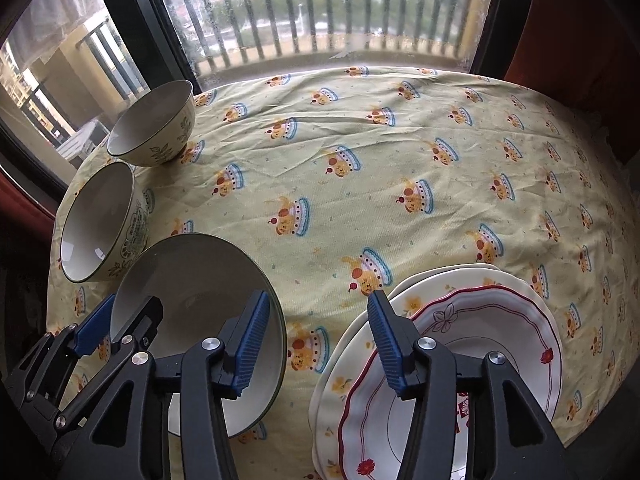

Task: Organize plates and bowls
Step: 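Lift the large bowl with both grippers and carry it beside the plate stack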

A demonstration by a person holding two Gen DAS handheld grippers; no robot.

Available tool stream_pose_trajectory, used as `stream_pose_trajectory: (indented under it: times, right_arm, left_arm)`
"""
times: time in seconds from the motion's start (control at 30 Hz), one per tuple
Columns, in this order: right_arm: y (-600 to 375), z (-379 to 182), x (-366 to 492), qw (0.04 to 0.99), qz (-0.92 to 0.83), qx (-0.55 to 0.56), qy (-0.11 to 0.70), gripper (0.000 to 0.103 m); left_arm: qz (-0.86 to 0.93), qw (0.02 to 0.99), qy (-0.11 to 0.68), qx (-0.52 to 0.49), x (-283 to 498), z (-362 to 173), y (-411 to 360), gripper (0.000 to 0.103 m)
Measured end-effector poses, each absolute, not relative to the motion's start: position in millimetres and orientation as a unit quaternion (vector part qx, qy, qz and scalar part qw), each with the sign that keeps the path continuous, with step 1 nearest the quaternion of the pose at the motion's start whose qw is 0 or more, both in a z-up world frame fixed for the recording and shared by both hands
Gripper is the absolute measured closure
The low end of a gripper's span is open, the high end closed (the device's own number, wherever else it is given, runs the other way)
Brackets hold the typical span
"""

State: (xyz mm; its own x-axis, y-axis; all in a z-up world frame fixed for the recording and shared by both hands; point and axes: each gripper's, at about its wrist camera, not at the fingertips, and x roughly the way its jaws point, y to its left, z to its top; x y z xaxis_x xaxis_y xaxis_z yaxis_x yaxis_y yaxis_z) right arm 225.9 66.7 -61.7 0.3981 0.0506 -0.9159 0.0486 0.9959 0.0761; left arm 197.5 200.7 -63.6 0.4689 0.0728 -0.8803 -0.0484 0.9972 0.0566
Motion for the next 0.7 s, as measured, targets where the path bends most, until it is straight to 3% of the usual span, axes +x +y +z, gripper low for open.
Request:
stream_pose_trajectory:
  times: [0.2, 0.33, 0.37, 0.7]
  right_arm:
    - [75, -74, 233, 0.825, 0.018, 0.046, 0.563, 0.050]
    - [86, -77, 234, 0.824, 0.045, 0.043, 0.563, 0.080]
    - [91, -76, 235, 0.826, 0.040, 0.031, 0.561, 0.083]
    - [101, -67, 225, 0.829, 0.040, 0.006, 0.558, 0.084]
  left_arm:
    - [0.033, 0.846, 0.532, 0.010, 204, -76, 203, 0.067]
    - [0.036, 0.847, 0.529, 0.024, 203, -77, 200, 0.073]
    - [0.038, 0.848, 0.528, 0.023, 203, -77, 201, 0.076]
    - [0.042, 0.837, 0.546, 0.004, 197, -79, 212, 0.080]
